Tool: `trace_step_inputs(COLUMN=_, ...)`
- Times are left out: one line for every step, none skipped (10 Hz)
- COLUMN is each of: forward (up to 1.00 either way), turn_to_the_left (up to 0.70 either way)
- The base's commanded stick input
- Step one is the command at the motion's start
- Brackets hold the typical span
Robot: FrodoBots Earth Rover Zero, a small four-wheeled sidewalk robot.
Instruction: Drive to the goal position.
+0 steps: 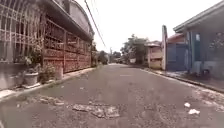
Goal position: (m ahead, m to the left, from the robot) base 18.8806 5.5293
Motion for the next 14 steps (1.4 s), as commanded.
trace_step_inputs(forward=0.7, turn_to_the_left=0.0)
trace_step_inputs(forward=0.7, turn_to_the_left=0.0)
trace_step_inputs(forward=0.7, turn_to_the_left=0.0)
trace_step_inputs(forward=0.7, turn_to_the_left=0.0)
trace_step_inputs(forward=0.7, turn_to_the_left=0.0)
trace_step_inputs(forward=0.7, turn_to_the_left=0.0)
trace_step_inputs(forward=0.7, turn_to_the_left=0.0)
trace_step_inputs(forward=0.7, turn_to_the_left=0.0)
trace_step_inputs(forward=0.7, turn_to_the_left=0.0)
trace_step_inputs(forward=0.7, turn_to_the_left=0.0)
trace_step_inputs(forward=0.7, turn_to_the_left=0.0)
trace_step_inputs(forward=0.7, turn_to_the_left=0.0)
trace_step_inputs(forward=0.7, turn_to_the_left=0.0)
trace_step_inputs(forward=0.7, turn_to_the_left=0.0)
